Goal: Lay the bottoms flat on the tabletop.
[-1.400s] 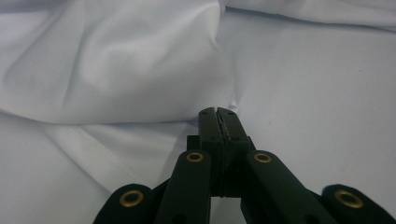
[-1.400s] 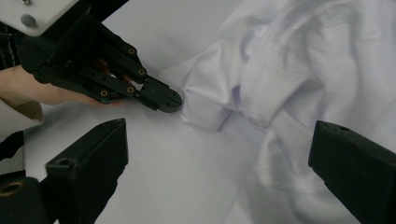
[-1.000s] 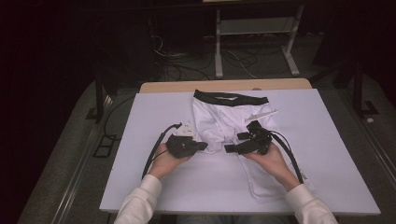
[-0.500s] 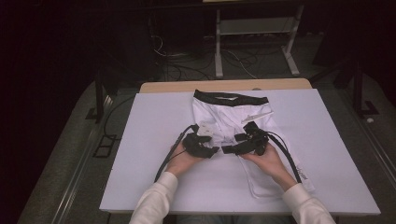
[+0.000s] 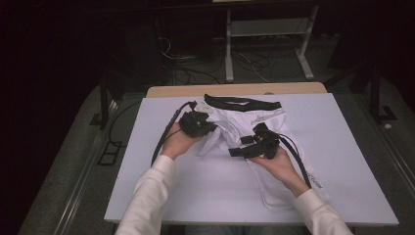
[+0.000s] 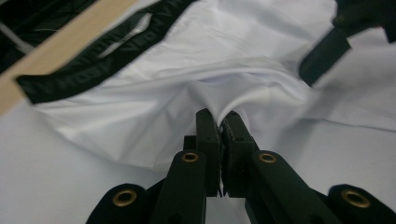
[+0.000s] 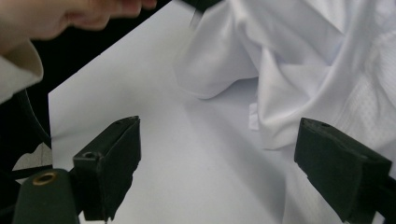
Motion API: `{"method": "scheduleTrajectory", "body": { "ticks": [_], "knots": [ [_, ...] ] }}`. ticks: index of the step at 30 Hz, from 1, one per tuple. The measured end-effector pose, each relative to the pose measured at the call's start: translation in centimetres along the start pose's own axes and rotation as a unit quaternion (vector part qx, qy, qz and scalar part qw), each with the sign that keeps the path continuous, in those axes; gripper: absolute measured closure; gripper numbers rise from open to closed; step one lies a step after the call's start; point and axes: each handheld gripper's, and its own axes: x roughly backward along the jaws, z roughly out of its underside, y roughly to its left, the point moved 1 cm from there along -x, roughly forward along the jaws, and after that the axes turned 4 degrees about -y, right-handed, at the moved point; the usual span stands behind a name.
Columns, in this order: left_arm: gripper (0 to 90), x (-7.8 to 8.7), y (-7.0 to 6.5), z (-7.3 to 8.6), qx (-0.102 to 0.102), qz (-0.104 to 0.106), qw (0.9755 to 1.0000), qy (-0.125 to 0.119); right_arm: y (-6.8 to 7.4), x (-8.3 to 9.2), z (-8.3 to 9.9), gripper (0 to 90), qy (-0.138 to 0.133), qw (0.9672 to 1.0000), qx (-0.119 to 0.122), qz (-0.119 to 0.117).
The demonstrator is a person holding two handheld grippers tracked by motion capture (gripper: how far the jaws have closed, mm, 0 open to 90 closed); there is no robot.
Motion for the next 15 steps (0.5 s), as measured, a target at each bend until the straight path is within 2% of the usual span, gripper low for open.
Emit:
{"method": "scheduleTrajectory", "body": {
  "ticks": [3, 6, 10, 13, 15],
  "knots": [
    [86.6, -0.4, 1.5, 0.0, 0.011, -0.005, 0.9999, -0.001, 0.4, -0.9, -0.6, 22.3, 0.003, 1.0000, 0.006, -0.004],
    [86.5, -1.2, 2.4, 0.3, 0.023, -0.008, 0.9997, 0.000, 0.9, -2.3, -1.1, 33.2, 0.008, 0.9999, 0.005, -0.014],
    [86.4, -2.5, 3.3, 0.7, 0.036, -0.011, 0.9993, 0.002, 1.6, -4.6, -1.3, 42.0, 0.028, 0.9995, 0.012, -0.011],
    [86.3, -3.2, 3.8, 0.9, 0.039, -0.018, 0.9991, -0.004, 1.3, -6.3, -1.5, 45.6, 0.042, 0.9989, 0.018, 0.008],
    [86.3, -3.7, 4.1, 1.0, 0.050, -0.025, 0.9983, -0.012, 0.8, -7.2, -1.7, 48.8, 0.046, 0.9985, 0.015, 0.025]
  ]
}}
